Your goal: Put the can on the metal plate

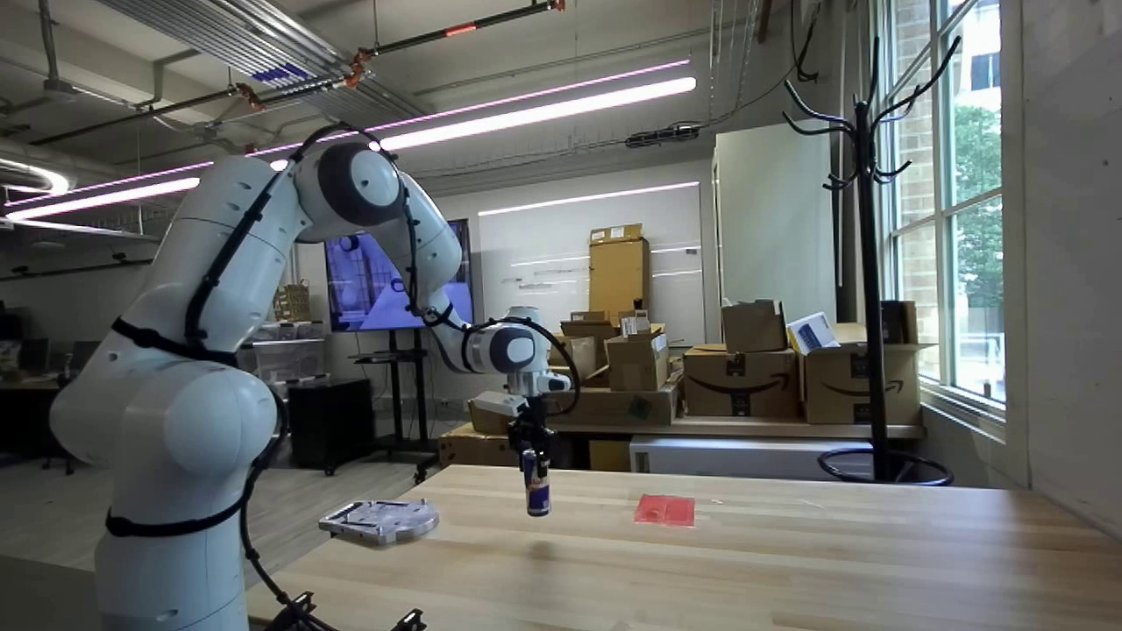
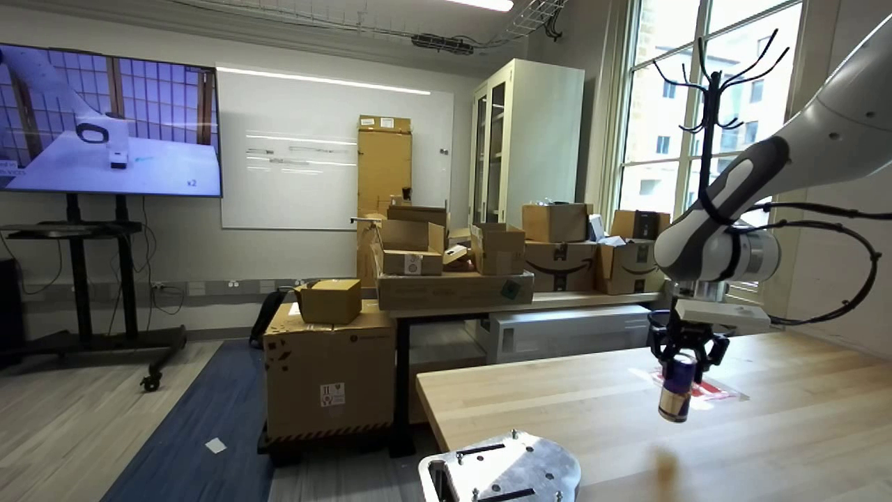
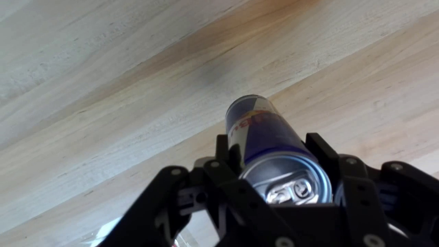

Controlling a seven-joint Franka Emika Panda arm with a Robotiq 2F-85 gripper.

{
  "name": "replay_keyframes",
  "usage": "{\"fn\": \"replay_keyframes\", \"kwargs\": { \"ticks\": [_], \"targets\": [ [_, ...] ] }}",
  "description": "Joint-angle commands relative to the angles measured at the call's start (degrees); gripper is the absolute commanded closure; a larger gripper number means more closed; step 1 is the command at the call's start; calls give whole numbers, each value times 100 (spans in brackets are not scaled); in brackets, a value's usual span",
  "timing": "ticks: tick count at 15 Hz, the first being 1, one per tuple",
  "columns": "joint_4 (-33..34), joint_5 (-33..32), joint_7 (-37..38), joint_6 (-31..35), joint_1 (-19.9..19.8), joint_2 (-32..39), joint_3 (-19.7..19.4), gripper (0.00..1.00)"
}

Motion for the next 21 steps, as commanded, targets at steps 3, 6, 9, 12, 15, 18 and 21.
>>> {"fn": "replay_keyframes", "kwargs": {
  "ticks": [3, 6, 9, 12, 15, 18, 21],
  "targets": [
    [-675, -106, -80, -815, 371, -1565, 332, 67],
    [-860, -127, 13, -1248, 771, -2032, 687, 67],
    [-796, -161, 157, -1617, 1179, -2144, 1061, 67],
    [-610, -199, 288, -1782, 1455, -2050, 1309, 67],
    [-417, -357, 420, -1697, 1632, -1820, 1452, 67],
    [-219, -465, 445, -1585, 1746, -1557, 1529, 67],
    [-2, -544, 425, -1414, 1841, -1206, 1563, 67]
  ]
}}
